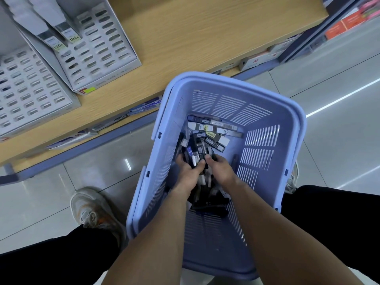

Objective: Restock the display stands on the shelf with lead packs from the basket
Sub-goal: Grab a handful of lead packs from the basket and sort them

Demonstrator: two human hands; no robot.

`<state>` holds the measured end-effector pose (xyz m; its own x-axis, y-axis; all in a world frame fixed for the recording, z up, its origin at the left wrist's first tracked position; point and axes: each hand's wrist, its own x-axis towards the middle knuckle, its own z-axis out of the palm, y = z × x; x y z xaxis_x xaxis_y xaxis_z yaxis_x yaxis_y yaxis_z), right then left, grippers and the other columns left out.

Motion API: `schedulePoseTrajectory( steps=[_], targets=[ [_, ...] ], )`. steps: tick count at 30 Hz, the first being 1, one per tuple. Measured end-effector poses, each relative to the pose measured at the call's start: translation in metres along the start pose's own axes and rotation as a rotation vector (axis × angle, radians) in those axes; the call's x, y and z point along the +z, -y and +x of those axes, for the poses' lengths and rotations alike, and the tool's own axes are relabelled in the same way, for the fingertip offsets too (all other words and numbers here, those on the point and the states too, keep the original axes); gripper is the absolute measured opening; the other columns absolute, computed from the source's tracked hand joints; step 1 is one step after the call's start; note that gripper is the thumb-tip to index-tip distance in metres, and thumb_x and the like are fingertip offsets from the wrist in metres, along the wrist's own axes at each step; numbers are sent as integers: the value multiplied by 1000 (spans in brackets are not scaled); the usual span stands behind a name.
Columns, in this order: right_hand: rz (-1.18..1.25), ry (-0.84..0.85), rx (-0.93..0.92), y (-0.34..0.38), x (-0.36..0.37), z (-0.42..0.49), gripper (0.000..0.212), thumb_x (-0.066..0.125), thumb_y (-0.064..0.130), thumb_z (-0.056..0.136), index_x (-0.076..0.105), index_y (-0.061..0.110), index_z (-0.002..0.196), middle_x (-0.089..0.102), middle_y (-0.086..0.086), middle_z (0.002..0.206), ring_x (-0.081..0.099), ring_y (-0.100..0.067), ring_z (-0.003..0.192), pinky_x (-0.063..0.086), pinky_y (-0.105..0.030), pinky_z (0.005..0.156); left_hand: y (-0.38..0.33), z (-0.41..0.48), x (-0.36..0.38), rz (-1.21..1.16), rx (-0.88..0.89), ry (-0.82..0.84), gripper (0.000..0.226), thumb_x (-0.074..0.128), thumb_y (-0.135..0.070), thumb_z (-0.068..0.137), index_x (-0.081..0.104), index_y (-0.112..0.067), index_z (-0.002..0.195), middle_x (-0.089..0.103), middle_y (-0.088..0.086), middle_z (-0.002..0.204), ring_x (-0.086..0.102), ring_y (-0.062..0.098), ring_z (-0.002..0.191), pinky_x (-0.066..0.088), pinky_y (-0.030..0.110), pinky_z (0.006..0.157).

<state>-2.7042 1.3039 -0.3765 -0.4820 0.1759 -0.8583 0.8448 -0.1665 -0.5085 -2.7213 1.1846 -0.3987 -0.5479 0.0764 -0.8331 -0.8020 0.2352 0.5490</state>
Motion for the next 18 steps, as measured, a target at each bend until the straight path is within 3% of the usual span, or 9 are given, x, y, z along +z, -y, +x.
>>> schedulePoseTrajectory(
  steps=[3,5,8,11,13,18],
  targets=[
    [6,28,45,0,0,-2,33,46,31,106,64,4,114,73,-18,102,70,-35,97,56,-48,85,0,-1,-2,-56,-12,2,53,78,-23,88,48,-22,131,72,-3,117,68,13,109,52,34,99],
    [8,38,61,0,0,-2,31,48,28,105,65,3,115,73,-15,107,70,-30,101,55,-43,91,-3,-5,-3,-119,-8,-13,37,79,-20,87,57,-24,116,74,-2,108,71,13,101,54,36,96],
    [1,60,52,4,0,-4,24,50,22,104,66,5,111,71,-10,109,68,-23,101,53,-39,94,-5,-4,-6,-188,-33,-3,44,84,-28,80,64,-20,119,77,0,107,73,17,101,55,44,99],
    [-154,52,6,5,0,-5,26,52,21,102,66,-1,97,70,-17,93,67,-28,88,51,-41,84,-6,-3,-10,-170,-63,0,41,84,-32,77,72,-19,113,79,-1,102,74,19,99,56,46,98],
    [-324,53,-29,6,0,-7,29,54,24,101,64,-1,90,66,-17,81,59,-23,76,43,-34,72,-7,-3,-12,-126,-71,-32,33,82,-28,81,73,-19,111,79,-3,99,74,17,96,57,44,97],
    [-487,88,-89,6,-2,-11,25,54,22,100,56,9,80,53,-1,65,46,-14,59,35,-30,59,-13,-7,-12,-14,-69,-50,26,82,-28,81,76,-19,104,79,-4,92,74,15,90,59,39,91]
  ],
)
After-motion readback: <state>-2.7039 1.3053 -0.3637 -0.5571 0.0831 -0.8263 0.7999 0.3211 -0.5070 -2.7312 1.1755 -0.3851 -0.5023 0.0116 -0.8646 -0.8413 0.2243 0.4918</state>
